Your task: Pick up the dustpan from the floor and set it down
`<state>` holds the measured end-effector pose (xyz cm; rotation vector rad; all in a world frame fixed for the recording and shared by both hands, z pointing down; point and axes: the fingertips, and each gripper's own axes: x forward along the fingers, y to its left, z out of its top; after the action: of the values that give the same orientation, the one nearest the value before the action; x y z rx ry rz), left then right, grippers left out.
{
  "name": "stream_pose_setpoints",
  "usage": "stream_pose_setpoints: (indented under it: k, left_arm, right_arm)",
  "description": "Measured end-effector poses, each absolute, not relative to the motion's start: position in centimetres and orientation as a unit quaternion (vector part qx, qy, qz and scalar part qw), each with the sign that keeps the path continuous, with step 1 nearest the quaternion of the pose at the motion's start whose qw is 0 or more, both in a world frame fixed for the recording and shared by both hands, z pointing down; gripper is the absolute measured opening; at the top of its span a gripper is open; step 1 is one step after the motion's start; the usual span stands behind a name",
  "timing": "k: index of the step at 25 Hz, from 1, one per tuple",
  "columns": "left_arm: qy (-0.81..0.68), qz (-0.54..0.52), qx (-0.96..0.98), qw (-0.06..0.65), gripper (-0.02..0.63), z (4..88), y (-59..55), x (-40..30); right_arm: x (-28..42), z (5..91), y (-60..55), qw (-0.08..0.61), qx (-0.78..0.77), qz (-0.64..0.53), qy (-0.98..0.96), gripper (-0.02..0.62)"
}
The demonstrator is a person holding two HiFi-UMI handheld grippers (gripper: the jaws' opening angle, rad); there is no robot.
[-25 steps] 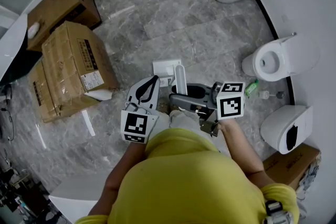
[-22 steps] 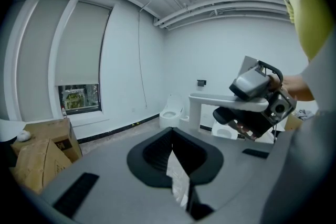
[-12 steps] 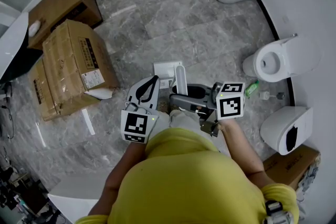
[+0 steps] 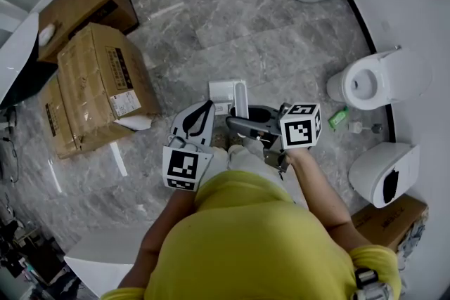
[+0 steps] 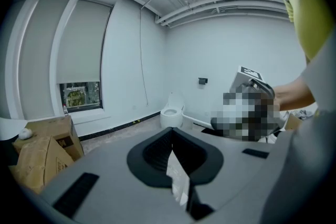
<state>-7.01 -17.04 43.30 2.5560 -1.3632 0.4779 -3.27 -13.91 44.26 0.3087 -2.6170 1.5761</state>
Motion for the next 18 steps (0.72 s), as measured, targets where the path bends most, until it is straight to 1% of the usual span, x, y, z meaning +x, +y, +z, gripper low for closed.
stream_pose_setpoints:
  k: [10, 15, 18]
  left_arm:
    - [-0.465, 0.167, 0.863, 0.108, 0.002, 43.7, -17.1, -7.5]
    - [-0.467, 0.17, 0.861, 0.112, 0.002, 44.0, -17.2, -7.6]
    - [-0.466, 0.173, 0.86, 0.113, 0.002, 44.2, -17.3, -7.7]
  right_arm:
    - [-3.0, 50.2, -16.8, 0.072, 0.108, 0.513, -0.848, 0.178]
    - [-3.0, 53.4, -18.6, 0.08, 0.121, 0.514, -0.845, 0.176]
    - [-3.2, 55.2, -19.2, 0.097, 0.12, 0.512, -0.845, 0.172]
